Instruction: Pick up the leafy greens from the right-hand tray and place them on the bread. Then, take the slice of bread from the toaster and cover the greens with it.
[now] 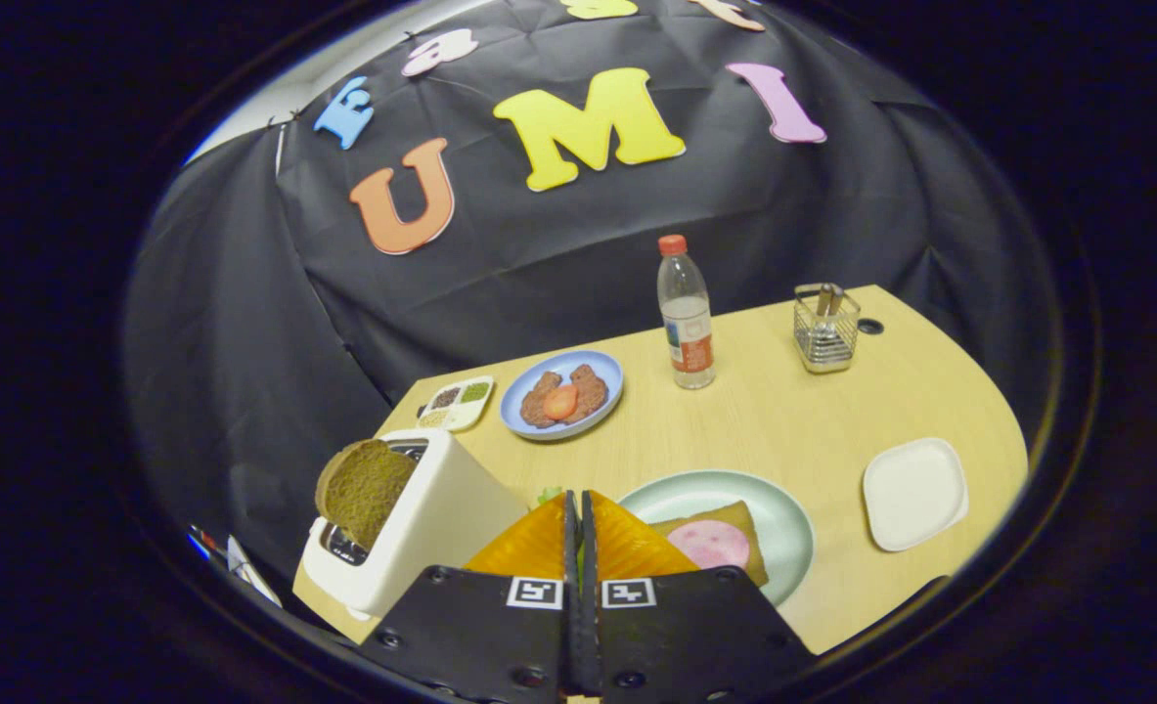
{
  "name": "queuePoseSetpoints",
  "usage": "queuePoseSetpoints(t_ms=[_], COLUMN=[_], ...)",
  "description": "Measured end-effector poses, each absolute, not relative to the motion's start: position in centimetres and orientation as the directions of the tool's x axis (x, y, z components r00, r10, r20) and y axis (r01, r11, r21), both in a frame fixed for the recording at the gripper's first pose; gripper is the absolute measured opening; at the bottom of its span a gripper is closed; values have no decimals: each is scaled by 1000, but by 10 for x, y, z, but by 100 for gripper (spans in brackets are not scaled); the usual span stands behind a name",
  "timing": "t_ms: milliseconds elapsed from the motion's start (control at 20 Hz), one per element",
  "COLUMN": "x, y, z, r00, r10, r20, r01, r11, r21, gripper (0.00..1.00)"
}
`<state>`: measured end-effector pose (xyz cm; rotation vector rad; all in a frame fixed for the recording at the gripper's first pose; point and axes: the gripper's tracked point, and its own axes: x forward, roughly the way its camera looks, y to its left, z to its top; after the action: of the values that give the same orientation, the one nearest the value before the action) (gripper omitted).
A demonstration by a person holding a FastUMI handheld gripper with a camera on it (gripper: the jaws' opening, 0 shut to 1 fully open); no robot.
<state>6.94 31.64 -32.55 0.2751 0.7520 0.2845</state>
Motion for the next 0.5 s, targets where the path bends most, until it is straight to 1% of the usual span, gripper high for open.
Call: queuePoseSetpoints(t_ms=[200,500], x=[74,86], y=[297,251], z=[-347,-363], r00=[680,694], r10=[327,276], r20=[-656,-665], r01=[-134,-103], r11=[936,952], r21=[327,288], gripper=[0,0])
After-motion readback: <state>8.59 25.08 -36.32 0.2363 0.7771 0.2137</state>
